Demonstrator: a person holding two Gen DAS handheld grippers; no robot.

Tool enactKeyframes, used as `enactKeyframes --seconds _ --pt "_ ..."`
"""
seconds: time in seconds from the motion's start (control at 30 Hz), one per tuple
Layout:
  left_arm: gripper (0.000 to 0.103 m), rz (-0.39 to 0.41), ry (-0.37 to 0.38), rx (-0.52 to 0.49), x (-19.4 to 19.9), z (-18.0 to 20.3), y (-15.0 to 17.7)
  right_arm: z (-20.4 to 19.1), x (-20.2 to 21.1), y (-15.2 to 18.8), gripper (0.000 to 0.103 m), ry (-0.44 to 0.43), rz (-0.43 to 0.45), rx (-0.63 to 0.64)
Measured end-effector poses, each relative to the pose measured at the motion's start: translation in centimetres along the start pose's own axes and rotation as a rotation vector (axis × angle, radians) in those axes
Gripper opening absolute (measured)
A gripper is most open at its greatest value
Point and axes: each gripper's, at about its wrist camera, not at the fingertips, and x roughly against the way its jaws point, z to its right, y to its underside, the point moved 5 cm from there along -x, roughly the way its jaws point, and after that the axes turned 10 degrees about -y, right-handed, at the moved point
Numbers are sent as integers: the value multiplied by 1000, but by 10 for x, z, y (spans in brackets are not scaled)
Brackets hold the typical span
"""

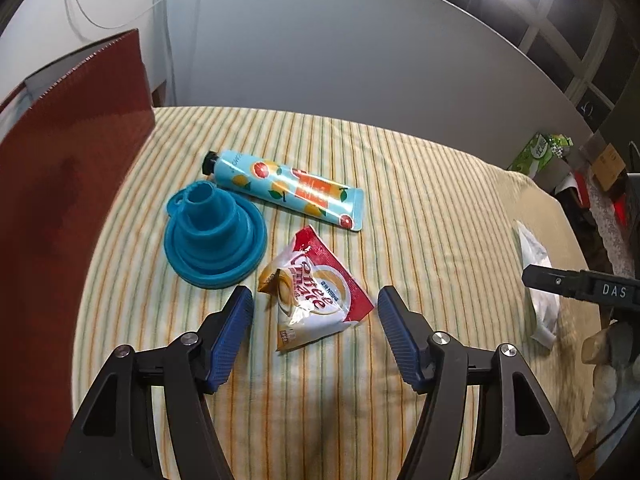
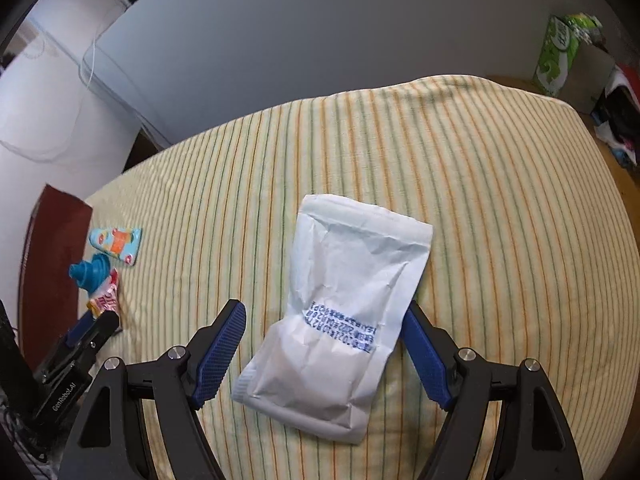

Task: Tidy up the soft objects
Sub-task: 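Move the right gripper over the white packet and the left over the snack sachet, then close the right gripper on the white packet while the left grips the red sachet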

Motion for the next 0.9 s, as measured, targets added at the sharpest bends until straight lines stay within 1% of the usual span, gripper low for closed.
enactKeyframes --seconds 0.07,0.27,0.37,0.43,0.47,0.5,0.57,0.63,0.7,0.9 --pt "65 7 -13 -10 0 2 0 -1 -2 1 75 20 -11 23" --pt "64 24 -13 -21 -1 -1 -1 -1 0 8 74 54 -43 98" --pt "58 34 -20 -19 -1 -3 0 2 3 12 69 64 -56 134" --pt "52 39 -29 -24 0 -4 0 3 4 15 63 69 -61 152" --pt "47 42 -33 -26 0 -6 0 4 5 17 62 63 -64 160" --pt "44 46 -36 -25 0 -7 1 4 5 19 61 60 -64 163" --pt "41 51 -25 -20 0 -10 1 5 7 22 59 49 -65 168" --pt "38 54 -11 -13 1 -13 2 5 7 23 54 53 -65 179" --pt "32 58 2 -3 3 -16 3 5 9 27 52 54 -62 189" --pt "23 71 18 5 7 -19 6 8 17 39 49 48 -48 210"
